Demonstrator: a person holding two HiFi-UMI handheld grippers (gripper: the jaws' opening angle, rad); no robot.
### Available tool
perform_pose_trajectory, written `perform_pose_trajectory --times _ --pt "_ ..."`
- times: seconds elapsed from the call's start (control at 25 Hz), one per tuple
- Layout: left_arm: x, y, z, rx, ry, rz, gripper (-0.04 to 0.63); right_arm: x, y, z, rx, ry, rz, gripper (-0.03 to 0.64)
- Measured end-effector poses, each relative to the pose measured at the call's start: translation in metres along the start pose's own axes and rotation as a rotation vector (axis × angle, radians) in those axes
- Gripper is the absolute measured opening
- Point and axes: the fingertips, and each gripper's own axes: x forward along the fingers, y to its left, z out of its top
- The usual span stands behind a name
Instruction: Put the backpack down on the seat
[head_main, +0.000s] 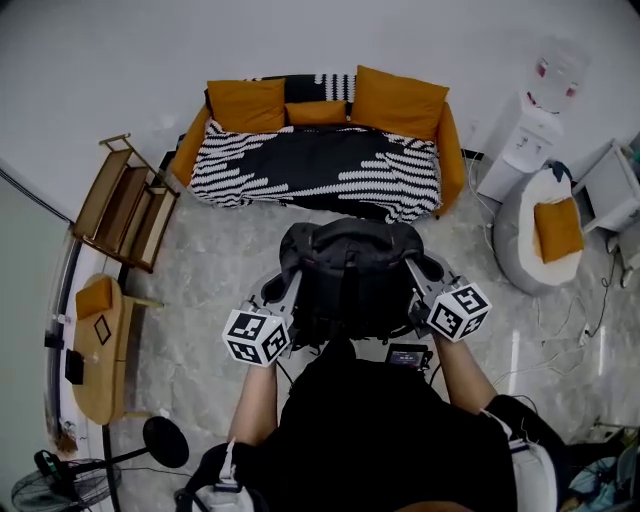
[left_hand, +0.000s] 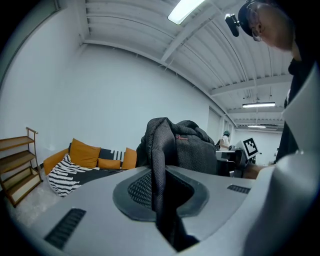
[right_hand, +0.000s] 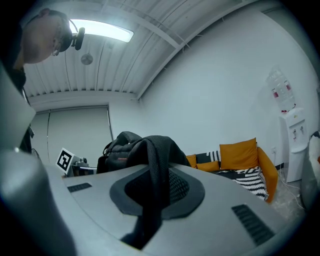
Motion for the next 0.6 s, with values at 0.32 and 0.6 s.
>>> perform_pose_trajectory --times 0.32,0.6 --pt "0.053 0.048 0.030 0.014 -0.008 -0.030 0.046 0.063 -0.033 0.023 0.033 -0.014 0.003 0.048" --pt "0.092 0.098 0.062 0.035 -0.026 -0.058 0.046 0.124 -0.053 0.045 0.009 -0.032 -0.021 0.048"
